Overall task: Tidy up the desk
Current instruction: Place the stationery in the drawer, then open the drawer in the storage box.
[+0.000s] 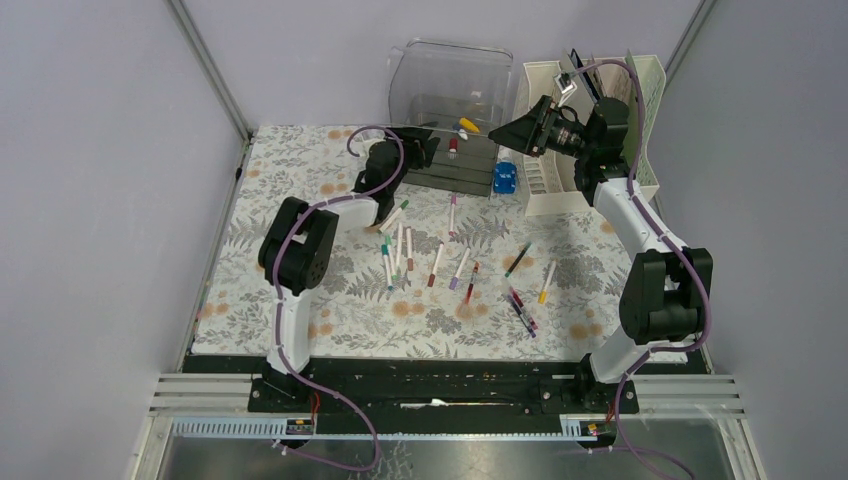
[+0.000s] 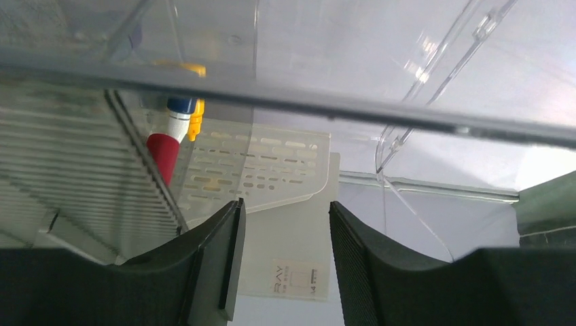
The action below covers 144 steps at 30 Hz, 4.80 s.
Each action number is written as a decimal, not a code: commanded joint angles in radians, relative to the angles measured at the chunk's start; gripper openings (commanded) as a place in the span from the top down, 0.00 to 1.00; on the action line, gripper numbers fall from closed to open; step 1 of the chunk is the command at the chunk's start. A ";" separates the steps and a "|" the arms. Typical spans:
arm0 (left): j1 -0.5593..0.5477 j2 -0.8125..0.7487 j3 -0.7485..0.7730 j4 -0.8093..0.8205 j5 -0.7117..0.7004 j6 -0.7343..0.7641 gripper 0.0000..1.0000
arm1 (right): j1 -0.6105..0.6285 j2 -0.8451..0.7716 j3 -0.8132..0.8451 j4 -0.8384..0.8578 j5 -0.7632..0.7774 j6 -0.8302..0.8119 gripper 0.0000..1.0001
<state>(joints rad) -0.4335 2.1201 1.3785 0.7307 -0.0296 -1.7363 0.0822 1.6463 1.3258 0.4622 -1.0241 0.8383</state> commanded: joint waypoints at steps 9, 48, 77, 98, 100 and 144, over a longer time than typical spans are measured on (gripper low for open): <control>0.004 -0.342 -0.392 0.068 0.102 0.202 0.48 | -0.005 -0.044 0.010 0.051 -0.036 -0.011 0.20; 0.076 -0.826 -0.805 0.084 0.190 0.625 0.04 | -0.076 -0.195 -0.167 -0.492 0.079 -0.615 0.15; 0.001 0.087 -0.180 0.328 0.122 0.476 0.45 | -0.126 -0.173 -0.182 -0.489 0.025 -0.637 0.15; 0.020 0.206 -0.049 0.292 0.111 0.399 0.67 | -0.131 -0.172 -0.184 -0.490 0.022 -0.637 0.15; 0.022 0.213 -0.052 0.301 0.112 0.387 0.76 | -0.131 -0.172 -0.185 -0.489 0.021 -0.637 0.15; 0.026 -0.555 -0.552 -0.231 0.043 0.911 0.61 | -0.134 -0.209 -0.203 -0.523 0.012 -0.698 0.15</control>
<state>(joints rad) -0.4110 1.6997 0.8551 0.6590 0.0914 -0.9844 -0.0463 1.4746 1.1221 -0.0559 -0.9833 0.1791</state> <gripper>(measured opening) 0.379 0.850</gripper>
